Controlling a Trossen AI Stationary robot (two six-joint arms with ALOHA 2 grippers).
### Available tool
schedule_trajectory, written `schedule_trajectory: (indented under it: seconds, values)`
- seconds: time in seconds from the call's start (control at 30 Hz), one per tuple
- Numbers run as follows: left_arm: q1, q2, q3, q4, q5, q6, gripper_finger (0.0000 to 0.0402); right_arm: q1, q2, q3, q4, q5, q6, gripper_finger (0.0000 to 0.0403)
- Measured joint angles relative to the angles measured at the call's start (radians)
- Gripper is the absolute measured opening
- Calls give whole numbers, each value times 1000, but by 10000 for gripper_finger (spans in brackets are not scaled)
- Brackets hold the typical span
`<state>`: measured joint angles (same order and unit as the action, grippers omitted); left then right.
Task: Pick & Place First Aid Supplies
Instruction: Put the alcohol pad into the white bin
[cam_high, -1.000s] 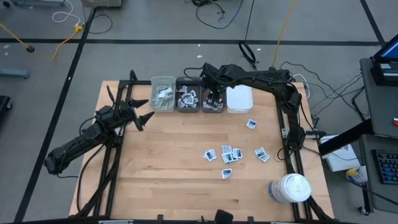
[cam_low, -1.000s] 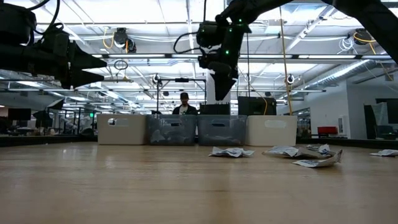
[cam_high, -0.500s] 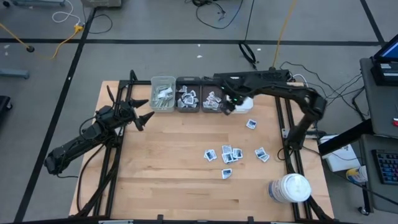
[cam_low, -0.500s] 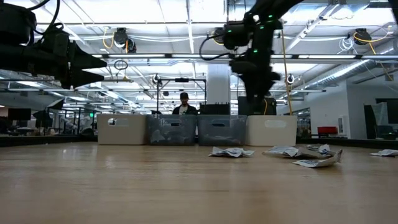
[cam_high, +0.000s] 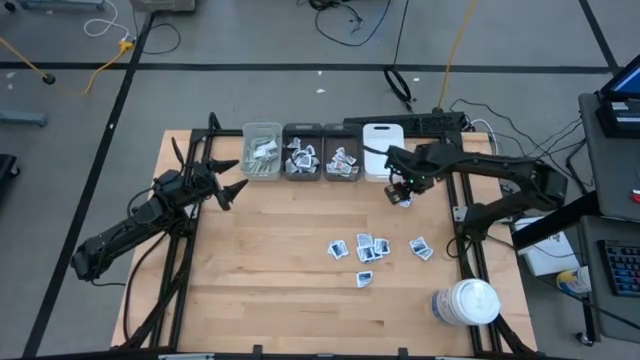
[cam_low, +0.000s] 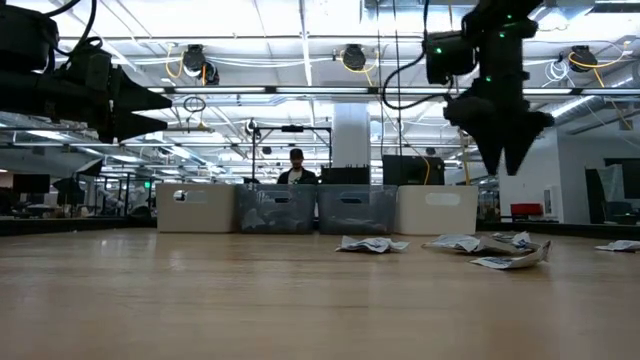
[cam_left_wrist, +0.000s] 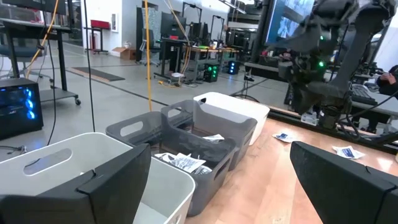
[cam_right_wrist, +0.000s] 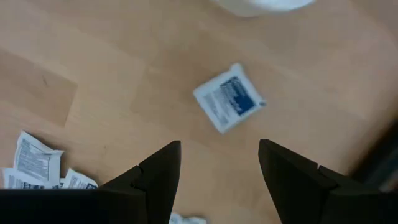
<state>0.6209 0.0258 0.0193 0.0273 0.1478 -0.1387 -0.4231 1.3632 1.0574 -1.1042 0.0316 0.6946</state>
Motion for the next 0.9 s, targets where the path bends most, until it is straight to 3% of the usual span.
schedule_trajectory:
  seconds: [0.27, 0.43, 0.7, 0.8, 0.9]
  values:
    - [0, 0, 0, 0, 0, 0, 392, 31, 5, -193, 174, -61, -54, 210]
    - [0, 0, 0, 0, 0, 0, 392, 60, 35, -299, 356, -16, -110, 210]
    - [0, 0, 0, 0, 0, 0, 392, 69, 109, -342, 439, -3, -116, 207]
    - [0, 0, 0, 0, 0, 0, 392, 71, 123, -342, 441, 3, -116, 187]
    - [0, 0, 0, 0, 0, 0, 392, 73, 123, -343, 443, 14, -110, 138]
